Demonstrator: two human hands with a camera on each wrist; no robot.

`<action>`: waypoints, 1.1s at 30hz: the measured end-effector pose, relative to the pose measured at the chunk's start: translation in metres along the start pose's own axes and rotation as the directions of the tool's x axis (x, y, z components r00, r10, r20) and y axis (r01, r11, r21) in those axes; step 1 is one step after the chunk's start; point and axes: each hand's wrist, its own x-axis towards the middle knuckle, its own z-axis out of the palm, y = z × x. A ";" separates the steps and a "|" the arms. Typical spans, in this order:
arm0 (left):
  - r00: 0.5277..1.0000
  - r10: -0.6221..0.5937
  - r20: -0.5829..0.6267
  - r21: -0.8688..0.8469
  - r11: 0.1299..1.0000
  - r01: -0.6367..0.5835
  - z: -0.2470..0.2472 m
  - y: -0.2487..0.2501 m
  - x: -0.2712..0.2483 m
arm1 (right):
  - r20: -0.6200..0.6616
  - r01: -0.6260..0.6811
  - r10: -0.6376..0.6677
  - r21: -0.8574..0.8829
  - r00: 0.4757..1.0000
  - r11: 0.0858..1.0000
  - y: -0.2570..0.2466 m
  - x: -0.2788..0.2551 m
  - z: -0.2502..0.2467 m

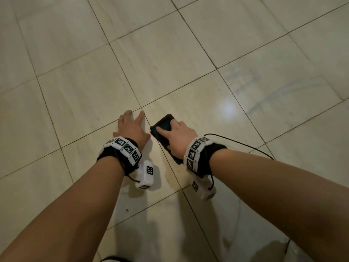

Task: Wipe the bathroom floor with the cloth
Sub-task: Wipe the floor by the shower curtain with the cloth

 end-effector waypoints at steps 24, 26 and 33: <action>0.981 0.192 -0.017 0.057 0.980 -0.190 0.003 0.110 -0.001 | -0.107 -0.312 0.348 0.255 0.931 0.915 0.167 -0.065 -0.010; 0.980 0.200 -0.016 0.066 0.978 -0.199 0.004 0.119 0.003 | -0.118 -0.256 0.289 0.233 0.950 0.938 0.153 -0.063 -0.004; 0.984 0.173 -0.042 0.063 0.983 -0.170 -0.006 0.137 0.030 | -0.165 -0.226 0.258 0.194 0.952 0.955 0.150 -0.032 -0.003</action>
